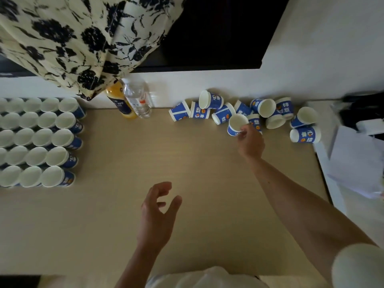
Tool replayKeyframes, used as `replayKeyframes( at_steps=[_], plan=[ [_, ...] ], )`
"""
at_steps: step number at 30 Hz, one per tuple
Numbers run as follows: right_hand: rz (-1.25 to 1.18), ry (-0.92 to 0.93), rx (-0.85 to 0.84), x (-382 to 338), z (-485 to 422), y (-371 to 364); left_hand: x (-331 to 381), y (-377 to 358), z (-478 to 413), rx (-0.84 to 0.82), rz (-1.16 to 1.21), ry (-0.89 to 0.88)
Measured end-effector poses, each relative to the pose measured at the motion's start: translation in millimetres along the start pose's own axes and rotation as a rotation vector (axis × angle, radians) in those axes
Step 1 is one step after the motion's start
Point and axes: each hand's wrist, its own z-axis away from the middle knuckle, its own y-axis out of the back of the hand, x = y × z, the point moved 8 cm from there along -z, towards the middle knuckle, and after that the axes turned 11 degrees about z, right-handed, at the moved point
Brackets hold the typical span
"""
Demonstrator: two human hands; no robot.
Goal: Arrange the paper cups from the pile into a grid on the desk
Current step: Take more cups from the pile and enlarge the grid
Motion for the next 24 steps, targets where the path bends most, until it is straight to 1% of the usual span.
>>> replayKeyframes(
  at_steps=[2,5,8,12,14,17,21,23,24],
  plan=[
    [-0.084,0.067,-0.007,-2.8,5.9,8.3,2.1,-9.0,-0.1,-0.017,-0.009,0.004],
    [-0.231,0.192,-0.076,-6.9,25.9,25.8,10.1,-29.3,-4.3,-0.063,-0.051,0.003],
    [-0.387,0.293,-0.207,-13.4,55.5,52.0,20.0,-53.4,-16.2,-0.112,-0.135,-0.028],
    [-0.529,0.357,-0.397,-15.0,79.5,80.5,38.0,-103.3,-36.8,-0.256,-0.261,-0.068],
    [-0.585,0.378,-0.46,-14.5,84.8,88.5,52.3,-126.4,-45.6,-0.297,-0.269,-0.107],
    [-0.658,0.415,-0.513,-15.4,91.1,95.9,70.3,-152.2,-52.0,-0.331,-0.195,-0.204],
    [-0.744,0.424,-0.538,-12.6,89.3,103.1,77.9,-162.4,-55.1,-0.297,-0.134,-0.224],
    [-0.79,0.38,-0.526,-6.9,79.8,101.9,76.5,-159.1,-54.9,-0.265,-0.119,-0.201],
    [-0.808,0.314,-0.487,-0.4,70.0,97.7,75.1,-155.7,-54.0,-0.243,-0.111,-0.187]
  ],
)
